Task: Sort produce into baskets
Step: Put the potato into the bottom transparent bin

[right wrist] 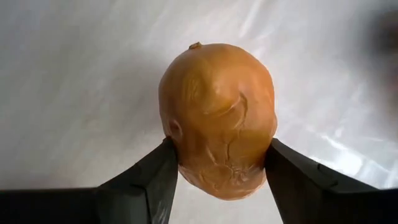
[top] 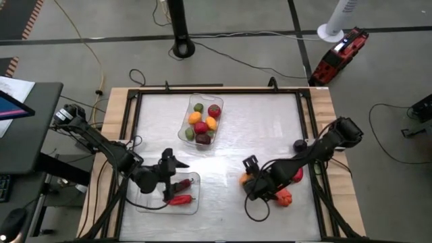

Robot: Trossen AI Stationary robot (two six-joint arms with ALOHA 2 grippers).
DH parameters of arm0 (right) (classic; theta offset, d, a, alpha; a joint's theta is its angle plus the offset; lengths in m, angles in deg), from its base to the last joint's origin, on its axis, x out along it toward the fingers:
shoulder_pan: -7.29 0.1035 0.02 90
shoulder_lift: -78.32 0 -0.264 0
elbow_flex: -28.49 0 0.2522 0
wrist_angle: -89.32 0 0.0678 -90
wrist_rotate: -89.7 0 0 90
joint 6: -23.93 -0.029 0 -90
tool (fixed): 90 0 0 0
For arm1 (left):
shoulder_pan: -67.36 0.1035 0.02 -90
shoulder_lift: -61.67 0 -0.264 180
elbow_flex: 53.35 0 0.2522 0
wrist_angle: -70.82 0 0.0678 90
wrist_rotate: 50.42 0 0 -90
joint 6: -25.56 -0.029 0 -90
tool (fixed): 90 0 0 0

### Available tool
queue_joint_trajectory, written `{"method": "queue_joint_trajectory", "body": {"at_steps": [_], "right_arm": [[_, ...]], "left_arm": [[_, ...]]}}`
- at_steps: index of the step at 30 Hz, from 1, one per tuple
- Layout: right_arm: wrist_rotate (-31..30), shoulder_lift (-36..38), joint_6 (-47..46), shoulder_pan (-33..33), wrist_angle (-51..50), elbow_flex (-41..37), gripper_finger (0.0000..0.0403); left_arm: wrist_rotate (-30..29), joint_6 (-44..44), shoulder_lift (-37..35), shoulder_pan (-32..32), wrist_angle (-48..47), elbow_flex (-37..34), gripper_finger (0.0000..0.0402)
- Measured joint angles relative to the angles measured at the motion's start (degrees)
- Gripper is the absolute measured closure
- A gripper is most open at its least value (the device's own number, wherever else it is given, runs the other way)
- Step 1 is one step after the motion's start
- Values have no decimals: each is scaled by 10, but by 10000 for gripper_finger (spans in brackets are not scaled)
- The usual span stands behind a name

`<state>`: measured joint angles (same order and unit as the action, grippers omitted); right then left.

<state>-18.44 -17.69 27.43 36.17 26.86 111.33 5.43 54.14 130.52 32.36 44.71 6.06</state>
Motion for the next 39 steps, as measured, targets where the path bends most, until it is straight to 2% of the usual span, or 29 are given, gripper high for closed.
{"method": "queue_joint_trajectory", "body": {"at_steps": [4,6,11,16,18,23,27,30,34,39], "right_arm": [[-73,1,1,-32,60,36,161],[-85,1,2,-52,99,49,161],[-76,1,2,-96,163,71,161],[-59,1,17,-111,213,74,162],[-46,1,29,-111,237,74,162],[-43,1,45,-108,275,74,162],[-43,1,55,-105,287,74,162],[-43,1,55,-105,289,74,162],[-43,1,59,-102,301,74,162],[-26,1,49,-103,304,74,160]], "left_arm": [[-43,-99,34,0,85,0,107],[-68,-139,61,3,128,0,107],[-114,-211,114,11,204,0,107],[-141,-218,136,28,240,0,105],[-140,-205,138,40,248,0,100],[-84,-198,138,65,281,0,69],[-77,-208,138,75,290,0,43],[-74,-208,138,79,290,0,39],[-75,-208,138,84,290,0,55],[-77,-216,138,85,296,0,109]]}}
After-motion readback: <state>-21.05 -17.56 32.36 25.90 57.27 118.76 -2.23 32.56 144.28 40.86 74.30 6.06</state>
